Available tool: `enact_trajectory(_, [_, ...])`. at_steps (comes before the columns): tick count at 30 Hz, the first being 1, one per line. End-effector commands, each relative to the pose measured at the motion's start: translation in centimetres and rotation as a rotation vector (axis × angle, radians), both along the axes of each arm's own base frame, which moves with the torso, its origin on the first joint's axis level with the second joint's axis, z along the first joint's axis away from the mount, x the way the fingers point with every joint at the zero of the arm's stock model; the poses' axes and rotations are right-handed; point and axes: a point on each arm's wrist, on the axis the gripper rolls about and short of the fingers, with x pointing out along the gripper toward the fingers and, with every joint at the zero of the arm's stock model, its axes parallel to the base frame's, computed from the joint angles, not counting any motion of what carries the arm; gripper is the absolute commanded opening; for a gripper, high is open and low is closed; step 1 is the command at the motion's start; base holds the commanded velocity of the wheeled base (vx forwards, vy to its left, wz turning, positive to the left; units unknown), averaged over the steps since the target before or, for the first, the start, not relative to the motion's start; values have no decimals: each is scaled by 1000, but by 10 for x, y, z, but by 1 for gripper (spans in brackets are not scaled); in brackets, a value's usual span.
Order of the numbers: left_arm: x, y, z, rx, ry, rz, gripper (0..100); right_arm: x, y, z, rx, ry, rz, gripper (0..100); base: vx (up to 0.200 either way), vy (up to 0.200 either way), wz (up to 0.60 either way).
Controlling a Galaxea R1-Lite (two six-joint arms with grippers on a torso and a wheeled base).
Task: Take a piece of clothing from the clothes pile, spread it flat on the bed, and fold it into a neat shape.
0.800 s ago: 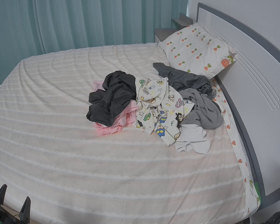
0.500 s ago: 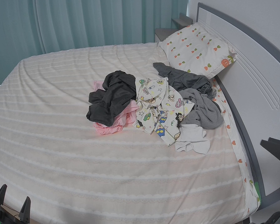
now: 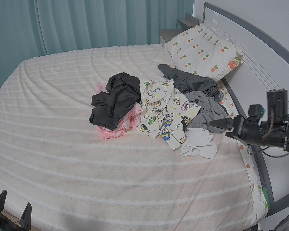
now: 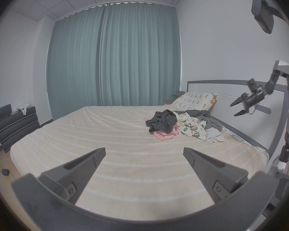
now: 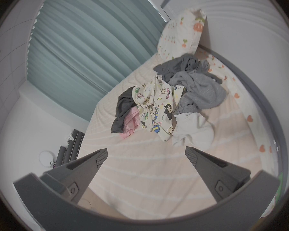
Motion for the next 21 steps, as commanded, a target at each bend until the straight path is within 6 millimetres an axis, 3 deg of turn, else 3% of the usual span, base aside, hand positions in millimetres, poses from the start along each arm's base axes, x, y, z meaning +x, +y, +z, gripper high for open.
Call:
enact_trajectory(1, [1, 0, -4, 0, 8, 0, 100, 109, 62, -78, 31, 147, -92, 100, 0, 0, 0])
enact_trajectory(8, [1, 0, -4, 0, 8, 0, 100, 130, 75, -83, 40, 125, -108, 100, 0, 0, 0])
enact_trajectory(10, [1, 0, -4, 0, 8, 0, 100, 144, 82, -87, 29, 101, -142, 100, 0, 0, 0])
enact_trajectory(21, [1, 0, -4, 0, 8, 0, 100, 169, 98, -106, -16, 66, -215, 100, 0, 0, 0])
